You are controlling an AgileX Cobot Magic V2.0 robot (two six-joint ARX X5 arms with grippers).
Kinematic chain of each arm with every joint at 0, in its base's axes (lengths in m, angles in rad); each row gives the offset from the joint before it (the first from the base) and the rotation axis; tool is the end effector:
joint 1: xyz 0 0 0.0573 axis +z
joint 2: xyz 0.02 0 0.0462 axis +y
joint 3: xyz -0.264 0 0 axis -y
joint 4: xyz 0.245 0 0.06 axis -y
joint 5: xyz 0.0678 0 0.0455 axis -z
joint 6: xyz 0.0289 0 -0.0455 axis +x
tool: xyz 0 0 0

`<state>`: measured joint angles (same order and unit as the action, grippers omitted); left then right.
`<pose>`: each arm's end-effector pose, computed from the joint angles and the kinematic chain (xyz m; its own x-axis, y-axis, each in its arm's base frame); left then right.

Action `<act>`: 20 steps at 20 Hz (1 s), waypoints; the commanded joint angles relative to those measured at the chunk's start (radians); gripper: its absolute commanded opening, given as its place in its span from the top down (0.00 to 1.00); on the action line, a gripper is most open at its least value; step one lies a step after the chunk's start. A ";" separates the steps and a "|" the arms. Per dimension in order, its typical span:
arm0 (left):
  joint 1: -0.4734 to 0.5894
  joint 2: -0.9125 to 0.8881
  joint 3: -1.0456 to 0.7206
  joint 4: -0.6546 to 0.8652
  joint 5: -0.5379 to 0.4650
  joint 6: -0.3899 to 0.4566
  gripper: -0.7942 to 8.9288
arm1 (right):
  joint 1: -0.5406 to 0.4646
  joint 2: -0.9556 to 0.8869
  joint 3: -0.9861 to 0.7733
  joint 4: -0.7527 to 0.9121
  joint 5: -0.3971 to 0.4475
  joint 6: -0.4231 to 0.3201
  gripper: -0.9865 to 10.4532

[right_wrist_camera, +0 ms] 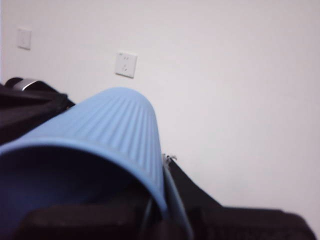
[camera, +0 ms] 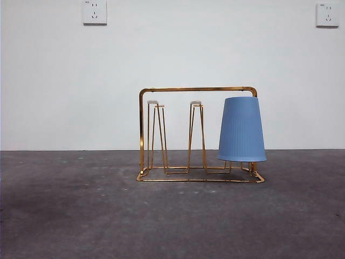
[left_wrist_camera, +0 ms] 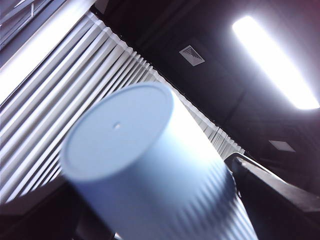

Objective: Pick up cup 1,put cup 1 in the cup rack,pick up cup 2,put cup 2 in the cup rack

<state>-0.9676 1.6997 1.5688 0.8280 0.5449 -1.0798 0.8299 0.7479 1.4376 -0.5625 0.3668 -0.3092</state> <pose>0.2007 -0.3178 0.4522 -0.0549 -0.8340 0.5490 0.7595 -0.3918 -0.5192 0.0558 0.0456 0.4973 0.8896 0.4412 0.1184 -0.4013 0.8787 -0.2585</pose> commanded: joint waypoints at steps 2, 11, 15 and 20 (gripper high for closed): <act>0.007 0.004 -0.004 0.027 0.013 0.001 0.44 | 0.001 0.006 -0.018 -0.048 0.002 -0.009 0.92; 0.013 0.004 -0.004 0.004 0.029 0.002 0.82 | 0.001 0.007 -0.018 -0.096 0.025 -0.009 0.92; 0.013 0.004 -0.004 -0.004 0.033 0.002 0.93 | 0.001 0.008 -0.018 -0.145 0.027 -0.003 0.91; 0.022 0.003 -0.004 -0.004 0.039 0.002 0.93 | 0.001 0.006 -0.013 -0.183 0.029 0.036 0.71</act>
<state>-0.9478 1.7035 1.5650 0.8013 0.5797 -1.0931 0.8318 0.7532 1.4319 -0.7464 0.3870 -0.2924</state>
